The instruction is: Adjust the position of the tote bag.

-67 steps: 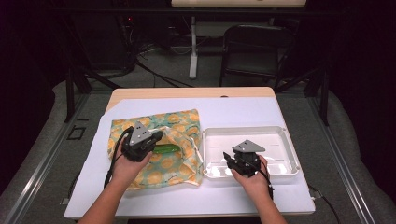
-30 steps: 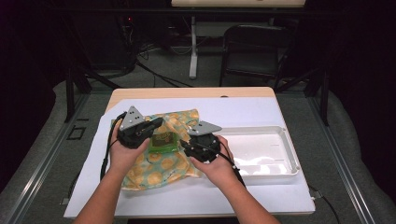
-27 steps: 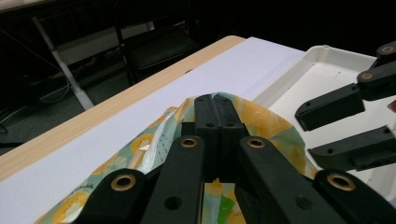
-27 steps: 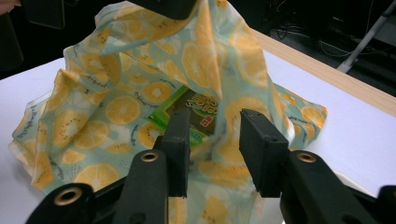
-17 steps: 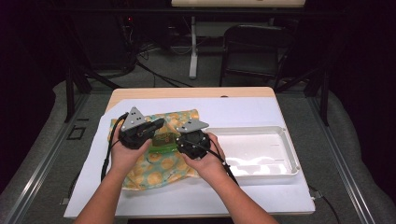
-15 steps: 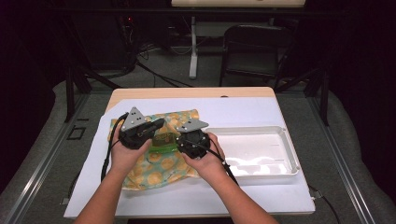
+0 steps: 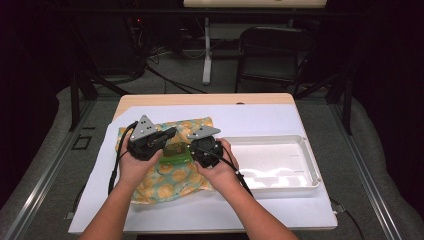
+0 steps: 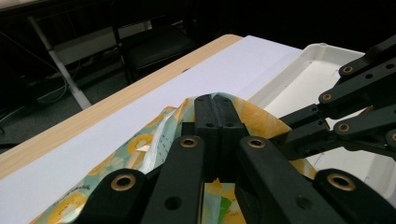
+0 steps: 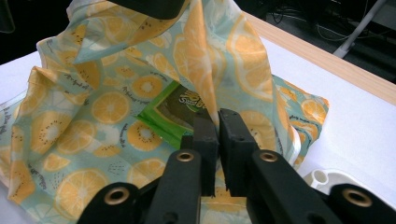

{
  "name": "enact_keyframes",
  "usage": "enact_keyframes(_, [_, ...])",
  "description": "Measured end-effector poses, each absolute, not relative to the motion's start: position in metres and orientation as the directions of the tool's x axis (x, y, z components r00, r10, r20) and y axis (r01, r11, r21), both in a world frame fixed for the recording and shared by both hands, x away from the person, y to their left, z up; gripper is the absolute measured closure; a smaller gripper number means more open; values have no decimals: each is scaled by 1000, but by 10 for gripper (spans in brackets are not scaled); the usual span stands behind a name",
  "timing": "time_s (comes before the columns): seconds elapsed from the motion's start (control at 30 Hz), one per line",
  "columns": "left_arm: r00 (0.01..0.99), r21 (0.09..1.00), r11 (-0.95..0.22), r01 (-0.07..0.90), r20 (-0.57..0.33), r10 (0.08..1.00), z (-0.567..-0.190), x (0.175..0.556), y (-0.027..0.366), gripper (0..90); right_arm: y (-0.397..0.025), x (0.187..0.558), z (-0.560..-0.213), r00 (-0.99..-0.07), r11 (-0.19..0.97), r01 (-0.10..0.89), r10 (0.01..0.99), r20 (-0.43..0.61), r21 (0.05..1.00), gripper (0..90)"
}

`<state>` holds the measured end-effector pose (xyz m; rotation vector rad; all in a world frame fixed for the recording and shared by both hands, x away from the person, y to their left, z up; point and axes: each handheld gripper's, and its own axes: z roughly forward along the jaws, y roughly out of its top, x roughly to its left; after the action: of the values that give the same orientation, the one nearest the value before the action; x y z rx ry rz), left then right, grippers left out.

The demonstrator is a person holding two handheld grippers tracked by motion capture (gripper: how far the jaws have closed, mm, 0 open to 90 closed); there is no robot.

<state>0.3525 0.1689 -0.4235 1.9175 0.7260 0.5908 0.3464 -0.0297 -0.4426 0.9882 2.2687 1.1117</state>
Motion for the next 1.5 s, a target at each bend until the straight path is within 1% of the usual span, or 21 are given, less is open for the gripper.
enact_keyframes(0.03, [704, 905, -355, 236, 93, 704, -424, 353, 169, 900, -29, 347, -441, -658, 434, 409, 750, -70, 802, 895])
enact_keyframes(0.27, [701, 904, -355, 237, 94, 707, -426, 352, 169, 893, -32, 349, -434, -663, 429, 396, 745, -71, 812, 900])
enact_keyframes(0.47, [695, 909, -340, 240, 83, 714, -426, 351, 172, 841, -35, 351, -425, -665, 430, 388, 743, -75, 815, 900])
enact_keyframes(0.5, [700, 912, -330, 245, 69, 711, -426, 350, 174, 789, -35, 352, -423, -667, 435, 379, 740, -84, 816, 900])
enact_keyframes(0.53, [700, 912, -330, 245, 69, 711, -426, 350, 174, 762, -35, 352, -423, -667, 435, 379, 740, -84, 816, 900])
enact_keyframes(0.57, [707, 913, -324, 249, 58, 705, -425, 349, 176, 762, -35, 352, -421, -667, 436, 375, 740, -89, 818, 900])
enact_keyframes(0.63, [708, 918, -299, 259, 30, 706, -423, 347, 179, 710, -36, 354, -418, -669, 434, 367, 738, -90, 823, 900])
enact_keyframes(0.67, [706, 922, -291, 257, 27, 708, -422, 346, 181, 680, -36, 354, -416, -667, 434, 368, 739, -91, 823, 900])
enact_keyframes(0.7, [698, 929, -275, 249, 25, 716, -419, 342, 185, 632, -36, 356, -414, -667, 427, 360, 739, -91, 830, 900])
enact_keyframes(0.73, [698, 929, -275, 249, 25, 716, -419, 342, 185, 608, -36, 356, -414, -667, 427, 360, 739, -91, 830, 900])
enact_keyframes(0.77, [693, 932, -266, 246, 23, 721, -417, 340, 187, 608, -37, 357, -413, -669, 424, 357, 738, -89, 832, 900])
enact_keyframes(0.83, [684, 935, -263, 239, 31, 729, -416, 336, 191, 571, -37, 360, -410, -670, 421, 353, 737, -88, 836, 900])
enact_keyframes(1.13, [623, 924, -273, 269, 49, 780, -422, 325, 212, 541, -37, 363, -403, -684, 411, 333, 725, -83, 849, 900])
enact_keyframes(1.3, [585, 919, -280, 277, 70, 808, -423, 312, 225, 516, -37, 365, -400, -698, 405, 321, 712, -75, 856, 900])
enact_keyframes(1.5, [556, 907, -289, 306, 76, 828, -431, 304, 230, 496, -38, 368, -398, -705, 390, 316, 706, -60, 865, 900])
